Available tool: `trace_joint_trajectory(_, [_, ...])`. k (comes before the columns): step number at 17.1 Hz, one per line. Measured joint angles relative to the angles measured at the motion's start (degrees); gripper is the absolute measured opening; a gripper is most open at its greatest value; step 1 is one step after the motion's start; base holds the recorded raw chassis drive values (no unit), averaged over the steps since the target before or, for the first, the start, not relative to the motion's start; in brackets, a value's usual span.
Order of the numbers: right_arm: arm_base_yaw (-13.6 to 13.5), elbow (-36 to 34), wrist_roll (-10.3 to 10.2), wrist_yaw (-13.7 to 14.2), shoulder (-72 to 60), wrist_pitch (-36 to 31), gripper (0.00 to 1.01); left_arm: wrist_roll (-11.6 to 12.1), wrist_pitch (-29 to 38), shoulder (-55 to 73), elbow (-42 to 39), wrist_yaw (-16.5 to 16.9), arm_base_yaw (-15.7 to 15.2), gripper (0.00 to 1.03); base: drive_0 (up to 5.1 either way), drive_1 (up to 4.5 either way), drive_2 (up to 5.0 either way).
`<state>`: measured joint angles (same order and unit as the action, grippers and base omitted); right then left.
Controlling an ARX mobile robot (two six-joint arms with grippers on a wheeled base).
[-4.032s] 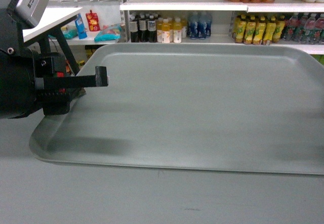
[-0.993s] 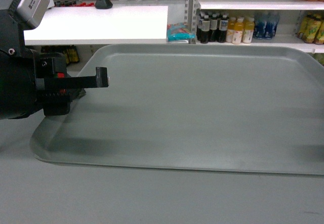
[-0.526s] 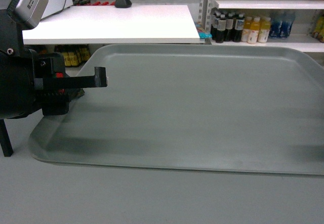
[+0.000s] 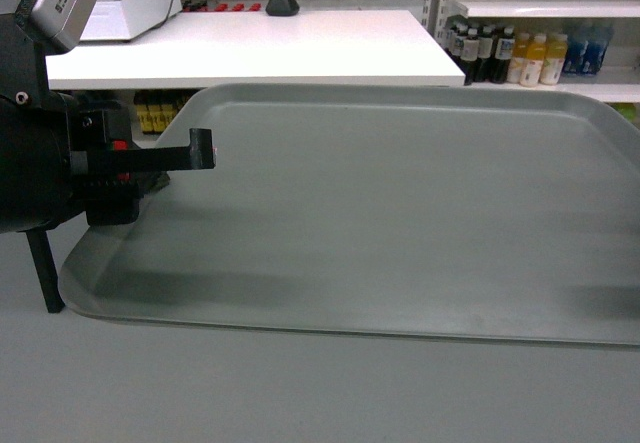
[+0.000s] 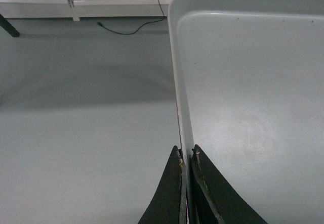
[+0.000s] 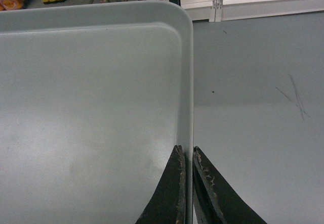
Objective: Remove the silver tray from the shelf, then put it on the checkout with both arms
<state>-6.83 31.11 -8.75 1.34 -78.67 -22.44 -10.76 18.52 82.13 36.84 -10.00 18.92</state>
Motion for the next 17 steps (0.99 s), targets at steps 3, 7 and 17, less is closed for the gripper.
trace_joint_trajectory(3, [0.02, 0.00, 0.00, -0.02, 0.00, 0.11, 0.02, 0.00, -0.22, 0.00, 0.00, 0.04, 0.00, 0.03, -4.9, 2.46, 2.5])
trace_joint_trajectory(7, [0.02, 0.00, 0.00, -0.02, 0.00, 0.11, 0.02, 0.00, -0.26, 0.00, 0.00, 0.02, 0.00, 0.03, -5.0, 2.42, 2.4])
trace_joint_trajectory(17, [-0.46, 0.00, -0.02, 0.20, -0.02, 0.07, 0.02, 0.02, -0.24, 0.00, 0.00, -0.04, -0.24, 0.03, -1.5, 0.73, 0.7])
